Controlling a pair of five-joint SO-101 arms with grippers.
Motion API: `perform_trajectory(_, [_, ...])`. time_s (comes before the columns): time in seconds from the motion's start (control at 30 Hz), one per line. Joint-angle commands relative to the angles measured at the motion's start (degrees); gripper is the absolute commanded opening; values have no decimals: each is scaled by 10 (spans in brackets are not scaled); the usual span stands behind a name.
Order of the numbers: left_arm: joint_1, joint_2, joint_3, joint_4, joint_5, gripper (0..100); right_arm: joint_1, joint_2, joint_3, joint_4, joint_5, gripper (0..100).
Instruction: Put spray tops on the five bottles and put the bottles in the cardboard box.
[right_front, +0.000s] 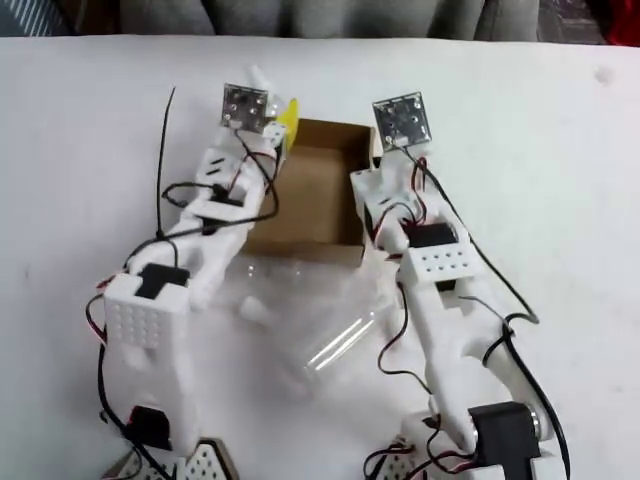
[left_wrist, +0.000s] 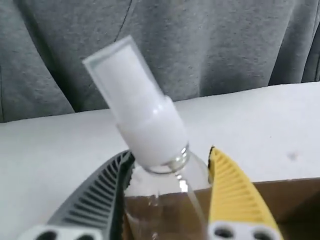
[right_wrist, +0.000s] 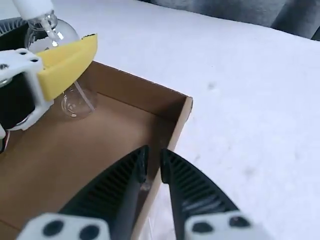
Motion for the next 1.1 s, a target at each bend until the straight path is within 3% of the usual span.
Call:
perform_trajectory(0.0, [-7,-7,-32,-11,-5,24,3,-2,-36,-9,-6,15])
perform_trajectory(0.23, [-10,-10,-30,-10,-5,24,3,-2,-36,-8,-6,15])
perform_trajectory(0.4, [-11,-13,-35,44,-6,24,3,-2,-36,-8,-6,15])
perform_trajectory(0.63, [-11,-13,-35,48,-51,22,3,-2,-36,-8,-6,15])
perform_trajectory(1.07, [-10,-7,-33,47,-42,28,2,-2,-36,-8,-6,15])
